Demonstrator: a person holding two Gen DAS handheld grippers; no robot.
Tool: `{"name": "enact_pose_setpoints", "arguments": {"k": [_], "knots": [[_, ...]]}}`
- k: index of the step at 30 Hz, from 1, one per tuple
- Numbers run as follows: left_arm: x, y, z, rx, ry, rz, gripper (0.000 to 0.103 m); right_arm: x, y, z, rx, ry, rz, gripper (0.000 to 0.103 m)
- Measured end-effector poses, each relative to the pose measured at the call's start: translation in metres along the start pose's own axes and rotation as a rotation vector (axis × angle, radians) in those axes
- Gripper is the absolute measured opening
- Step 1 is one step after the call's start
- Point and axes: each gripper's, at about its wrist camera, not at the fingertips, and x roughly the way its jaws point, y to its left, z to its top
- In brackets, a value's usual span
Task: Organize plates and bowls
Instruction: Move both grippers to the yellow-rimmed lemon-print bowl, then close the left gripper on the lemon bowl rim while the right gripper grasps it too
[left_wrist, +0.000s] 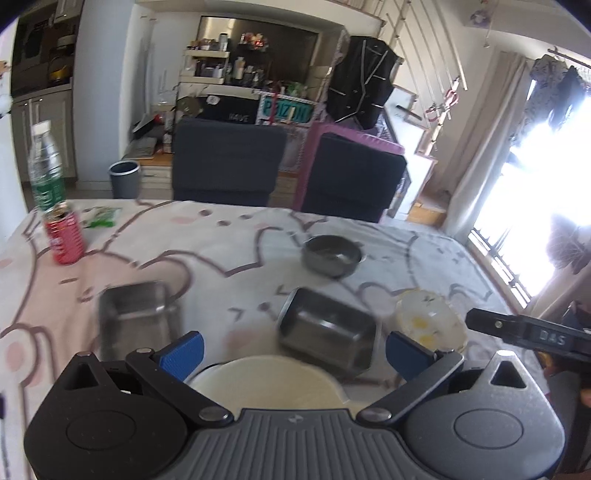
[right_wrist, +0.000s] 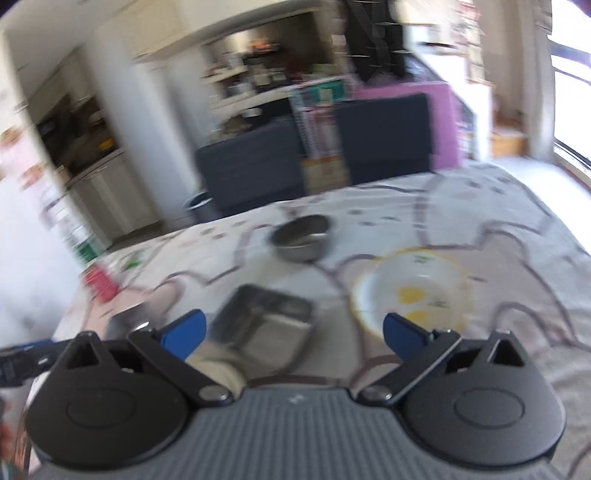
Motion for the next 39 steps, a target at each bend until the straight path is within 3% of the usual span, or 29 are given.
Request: {"name": "enact_pose_setpoints", "arguments": {"k": [6,12,15,17,19,26,28,32,36,39], "knots": [[0.046,-0.05,0.02,0.083,0.012,-0.104,0.1,0.013,-0.049,0.013,0.124,-0.051,-0.126,0.103],[0.118,-0.096,0.031,0.136,0.11,-0.222,0.07,0.038,-0.101,0.02,0.219,-0.017,-0.205,0.102],[0.149,-0.114,0.027,0.157,0.157,-0.256,0.058,0.056,-0.121,0.024,0.277,0.029,-0.218,0.092],[0.168,-0.122,0.026,0.168,0.188,-0.261,0.053,0.065,-0.138,0.026,0.321,0.063,-0.207,0.074],[0.186,-0.127,0.025,0.169,0.209,-0.257,0.05,0.081,-0.15,0.026,0.34,0.102,-0.197,0.067],[0.235,-0.133,0.022,0.173,0.255,-0.232,0.034,0.107,-0.165,0.023,0.328,0.158,-0.201,0.045],[0.247,-0.133,0.019,0.177,0.274,-0.226,0.023,0.117,-0.168,0.023,0.303,0.177,-0.195,0.04],[0.263,-0.137,0.014,0.219,0.297,-0.217,0.019,0.126,-0.17,0.022,0.278,0.2,-0.187,0.026],[0.276,-0.141,0.009,0.263,0.327,-0.192,0.01,0.137,-0.173,0.02,0.252,0.234,-0.19,0.019],[0.281,-0.142,0.007,0.268,0.33,-0.189,0.01,0.141,-0.175,0.019,0.234,0.242,-0.196,0.014]]}}
